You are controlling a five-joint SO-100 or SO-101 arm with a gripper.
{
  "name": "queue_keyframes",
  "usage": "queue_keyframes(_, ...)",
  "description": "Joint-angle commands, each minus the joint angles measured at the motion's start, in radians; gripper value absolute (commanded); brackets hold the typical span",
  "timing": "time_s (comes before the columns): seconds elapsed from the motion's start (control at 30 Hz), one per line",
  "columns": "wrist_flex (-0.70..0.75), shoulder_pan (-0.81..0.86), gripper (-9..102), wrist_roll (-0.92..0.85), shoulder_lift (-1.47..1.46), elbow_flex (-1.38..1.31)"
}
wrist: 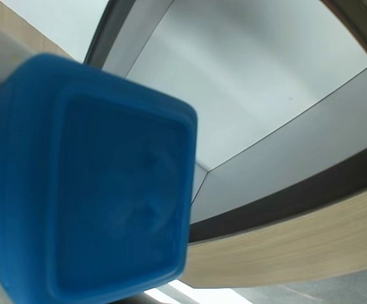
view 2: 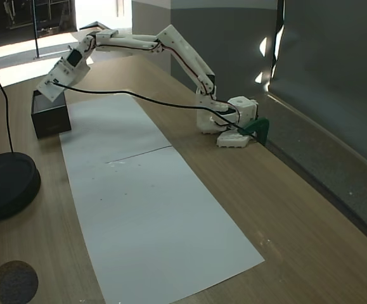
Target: Grab a blue square and put it in the box.
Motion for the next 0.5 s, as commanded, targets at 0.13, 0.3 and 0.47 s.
queue_keyframes(0.13, -0.008, -0.008, 17, 0.0, 0.018, -0.097)
queue_keyframes(0.3, 0.011, 0.0, 27, -0.002, 0.018, -0.097)
queue_keyframes(0.47, 0.044, -0.003, 27, -0.002, 0.034, -0.098)
